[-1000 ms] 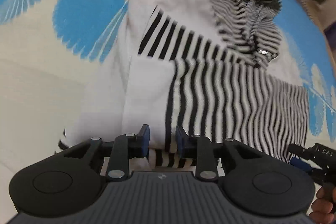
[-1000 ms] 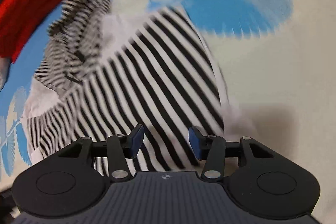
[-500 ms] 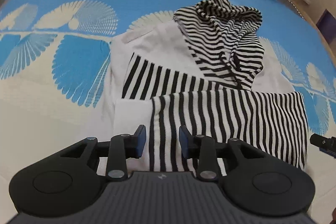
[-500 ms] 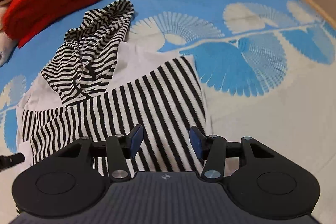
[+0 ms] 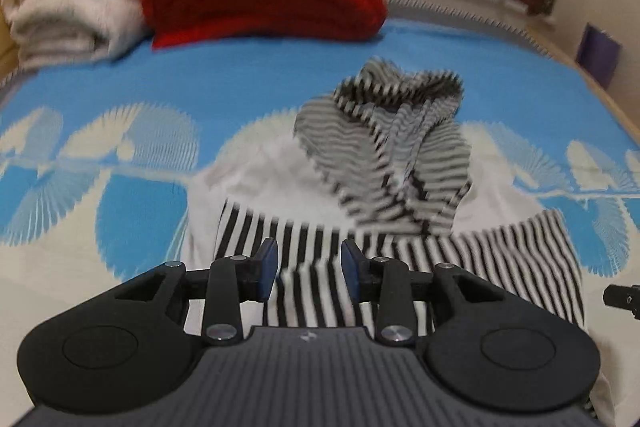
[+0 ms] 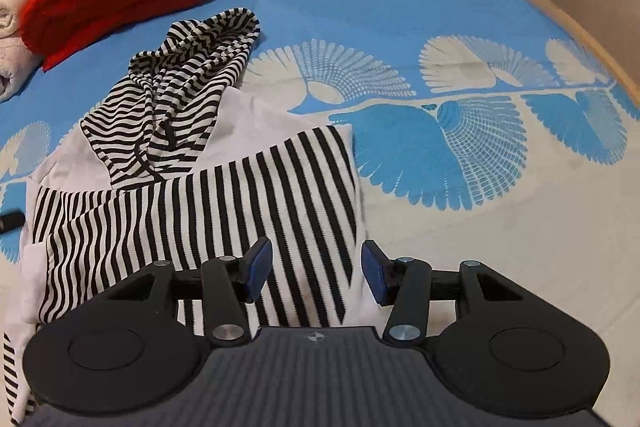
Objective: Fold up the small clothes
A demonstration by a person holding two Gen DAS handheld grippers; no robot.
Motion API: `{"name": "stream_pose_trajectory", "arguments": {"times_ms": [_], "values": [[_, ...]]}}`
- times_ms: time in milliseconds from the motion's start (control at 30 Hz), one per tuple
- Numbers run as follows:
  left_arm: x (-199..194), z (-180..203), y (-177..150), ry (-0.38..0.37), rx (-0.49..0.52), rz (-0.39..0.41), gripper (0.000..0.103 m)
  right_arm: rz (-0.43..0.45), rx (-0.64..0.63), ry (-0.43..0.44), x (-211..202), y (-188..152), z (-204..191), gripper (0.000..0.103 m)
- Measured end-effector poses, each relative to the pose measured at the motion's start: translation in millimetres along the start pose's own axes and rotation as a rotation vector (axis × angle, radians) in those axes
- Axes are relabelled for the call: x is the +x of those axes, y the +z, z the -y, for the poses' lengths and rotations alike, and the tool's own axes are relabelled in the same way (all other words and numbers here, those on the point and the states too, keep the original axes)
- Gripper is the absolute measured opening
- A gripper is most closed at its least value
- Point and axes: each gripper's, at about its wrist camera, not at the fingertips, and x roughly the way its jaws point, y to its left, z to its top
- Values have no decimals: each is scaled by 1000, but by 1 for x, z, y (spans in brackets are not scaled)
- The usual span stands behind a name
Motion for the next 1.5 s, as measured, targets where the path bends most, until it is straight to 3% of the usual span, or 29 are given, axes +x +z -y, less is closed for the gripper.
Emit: {"name": "stream_pose_trajectory", "arguments": {"times_ms": [67, 267, 367, 500, 567, 600, 633, 767, 900, 1000, 1067, 1133, 1233, 1267, 1300, 1333, 1367, 1500], "values": [[-6, 0, 4, -1, 8, 54, 38, 4, -12, 2, -3, 0, 3, 51], [-23, -2, 33, -8, -20, 173, 55, 21, -108, -18, -10, 9, 7, 53], [-5, 2, 64, 18, 8, 177, 55, 34, -125, -37, -11, 13, 10, 54], [42, 7, 111, -9, -4, 145, 53, 29, -132, -39, -8, 14, 13, 54], [76, 11, 131, -23, 20, 116, 36, 23, -126, -41, -6, 15, 16, 54], [93, 13, 139, -30, 34, 95, 11, 20, -122, -44, -4, 15, 17, 54], [112, 16, 147, -42, 48, 73, 1, 17, -117, -48, -2, 15, 18, 54], [183, 21, 174, -75, 49, 30, 1, 1, -103, -53, 6, 15, 20, 54], [242, 23, 198, -128, -43, -17, 2, -12, -109, -54, 13, 16, 19, 54], [284, 32, 211, -155, -59, -63, 9, -18, -108, -65, 18, 17, 20, 54], [304, 39, 215, -130, -37, -80, 24, -25, -104, -73, 22, 17, 22, 54], [323, 43, 217, -112, -41, -101, 46, -31, -103, -78, 25, 18, 23, 54], [345, 46, 216, -93, -42, -144, 50, -35, -102, -77, 27, 19, 24, 54], [349, 47, 215, -93, -33, -145, 48, -36, -101, -78, 28, 19, 25, 54], [350, 50, 214, -106, -22, -146, 39, -36, -101, -80, 28, 20, 25, 54], [350, 52, 213, -125, -2, -148, 11, -37, -100, -82, 29, 21, 26, 54], [348, 55, 214, -132, 22, -145, 1, -37, -98, -85, 29, 21, 26, 54], [302, 59, 211, -185, 114, -58, 2, -34, -89, -87, 27, 24, 29, 54]]}}
